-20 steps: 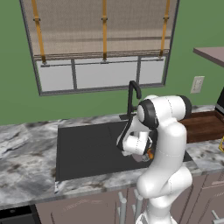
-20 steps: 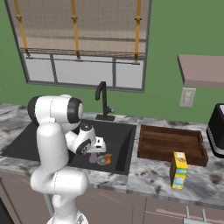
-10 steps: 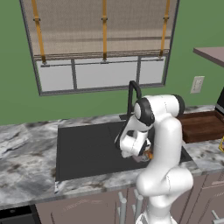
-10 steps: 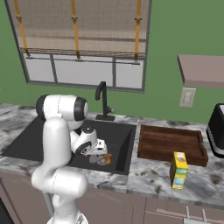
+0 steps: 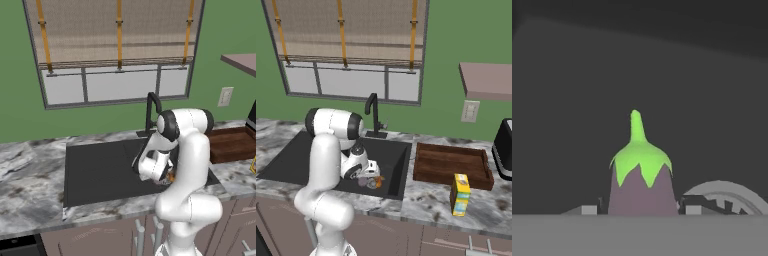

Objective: Pick up all produce items and place them in the sink. Turn on the sink faucet to wash them. Then turn the sink off and put them in the tray.

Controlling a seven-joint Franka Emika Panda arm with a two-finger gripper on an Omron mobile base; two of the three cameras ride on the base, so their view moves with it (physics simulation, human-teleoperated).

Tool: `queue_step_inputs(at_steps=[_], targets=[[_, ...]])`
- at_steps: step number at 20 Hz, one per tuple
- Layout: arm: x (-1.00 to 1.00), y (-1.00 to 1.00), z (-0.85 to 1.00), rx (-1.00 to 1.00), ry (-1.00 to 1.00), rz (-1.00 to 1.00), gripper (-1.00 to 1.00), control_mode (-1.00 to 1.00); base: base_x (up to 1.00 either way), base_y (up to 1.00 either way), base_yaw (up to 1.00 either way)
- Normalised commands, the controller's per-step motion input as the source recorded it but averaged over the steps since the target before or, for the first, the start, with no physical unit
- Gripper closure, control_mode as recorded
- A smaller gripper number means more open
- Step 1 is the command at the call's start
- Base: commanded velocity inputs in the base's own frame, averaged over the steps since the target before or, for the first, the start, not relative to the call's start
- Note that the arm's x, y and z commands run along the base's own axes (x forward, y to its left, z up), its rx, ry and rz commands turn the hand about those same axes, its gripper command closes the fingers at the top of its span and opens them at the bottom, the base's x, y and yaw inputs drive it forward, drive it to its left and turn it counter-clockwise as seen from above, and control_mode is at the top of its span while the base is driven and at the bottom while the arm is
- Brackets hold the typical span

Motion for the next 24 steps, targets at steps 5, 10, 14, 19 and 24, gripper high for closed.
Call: queue_step_inputs(at_steps=[5, 10, 14, 19, 24], targets=[[-0.08, 0.0, 0.01, 0.0, -0.05, 0.0, 1.0, -1.0, 0.0, 0.0, 0.0], [-0.23, 0.0, 0.39, 0.0, -0.09, 0.0, 1.0, -1.0, 0.0, 0.0, 0.0], [-0.06, 0.0, 0.63, -0.03, -0.04, -0.02, 1.0, -1.0, 0.0, 0.0, 0.0], [0.0, 0.0, 0.78, -0.05, -0.02, -0.03, 1.0, -1.0, 0.0, 0.0, 0.0], [0.0, 0.0, 0.76, -0.04, 0.0, -0.05, 1.0, -1.0, 0.0, 0.0, 0.0]])
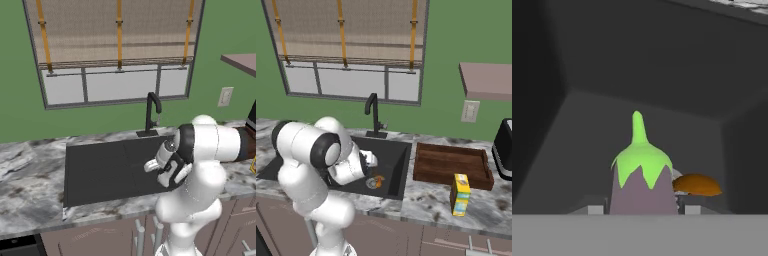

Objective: Pick up all produce items and place them in the sink. Turn on the sink faucet to wash them. Then turn the sink off and put them in the tray.

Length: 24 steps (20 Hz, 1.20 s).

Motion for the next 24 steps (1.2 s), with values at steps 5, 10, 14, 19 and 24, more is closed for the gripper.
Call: queue_step_inputs(at_steps=[5, 10, 14, 19, 24], targets=[[-0.05, 0.0, 0.68, -0.02, 0.0, -0.04, 1.0, -1.0, 0.0, 0.0, 0.0], [-0.09, -0.01, 0.64, -0.02, 0.0, -0.04, 1.0, -1.0, 0.0, 0.0, 0.0], [-0.13, -0.09, 0.4, 0.0, 0.0, -0.04, 1.0, -1.0, 0.0, 0.0, 0.0], [-0.05, -0.26, 0.07, 0.0, 0.0, -0.09, 1.0, -1.0, 0.0, 0.0, 0.0], [0.0, -0.36, 0.01, -0.01, 0.0, -0.11, 1.0, -1.0, 0.0, 0.0, 0.0]])
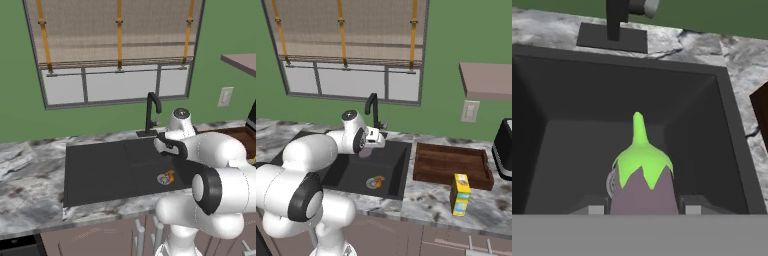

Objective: Pick up all produce items and place them in the sink. Turn on the sink faucet to wash them. Then turn the sink off and put them in the tray.

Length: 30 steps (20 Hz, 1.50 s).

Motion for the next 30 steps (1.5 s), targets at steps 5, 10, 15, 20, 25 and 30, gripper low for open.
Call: queue_step_inputs(at_steps=[5, 10, 15, 20, 25, 30], targets=[[0.0, -0.39, 0.11, -0.01, 0.0, -0.09, 1.0, -1.0, 0.0, 0.0, 0.0], [0.0, -0.43, 0.25, 0.0, 0.0, -0.08, 1.0, -1.0, 0.0, 0.0, 0.0], [0.0, -0.42, 0.26, 0.0, 0.0, -0.07, 1.0, -1.0, 0.0, 0.0, 0.0], [0.0, -0.44, 0.2, 0.0, 0.0, -0.07, 1.0, -1.0, 0.0, 0.0, 0.0], [0.0, -0.49, 0.16, 0.0, 0.0, -0.07, 1.0, -1.0, 0.0, 0.0, 0.0], [0.0, -0.53, 0.08, 0.0, 0.0, -0.07, 1.0, -1.0, 0.0, 0.0, 0.0]])
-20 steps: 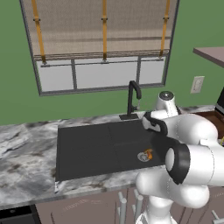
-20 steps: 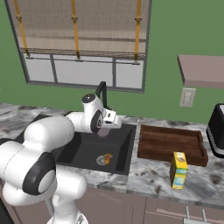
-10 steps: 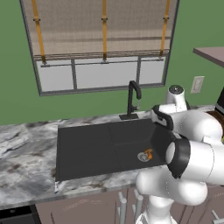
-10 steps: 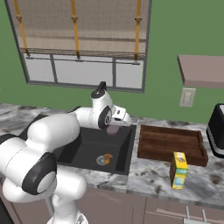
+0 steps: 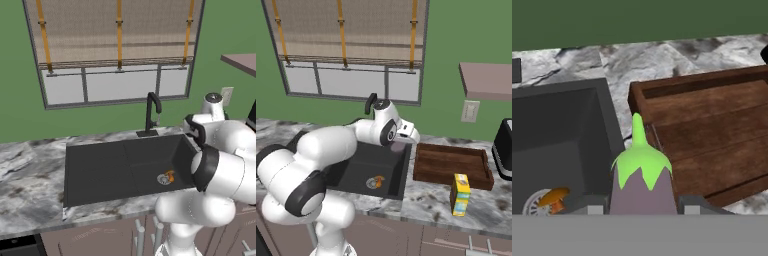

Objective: Pick up all produce items and place them in the sink. Turn on the sink faucet to wash them. Then turn the sink off and put them in the tray.

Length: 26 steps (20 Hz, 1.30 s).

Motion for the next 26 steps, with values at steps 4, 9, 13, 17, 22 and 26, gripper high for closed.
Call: queue_step_inputs(at_steps=[4, 9, 13, 17, 22, 26], targets=[[0.0, -0.53, 0.03, 0.0, 0.0, -0.07, 1.0, -1.0, 0.0, 0.0, 0.0], [0.0, -0.51, 0.0, 0.0, 0.0, -0.06, 1.0, -1.0, 0.0, 0.0, 0.0], [0.0, -0.54, 0.0, 0.02, -0.02, -0.06, 1.0, -1.0, 0.0, 0.0, 0.0], [0.0, -0.53, 0.0, 0.03, -0.02, -0.07, 1.0, -1.0, 0.0, 0.0, 0.0], [0.0, -0.42, 0.0, 0.05, -0.04, -0.09, 1.0, -1.0, 0.0, 0.0, 0.0], [0.0, -0.32, 0.0, 0.02, 0.0, -0.1, 1.0, -1.0, 0.0, 0.0, 0.0]])
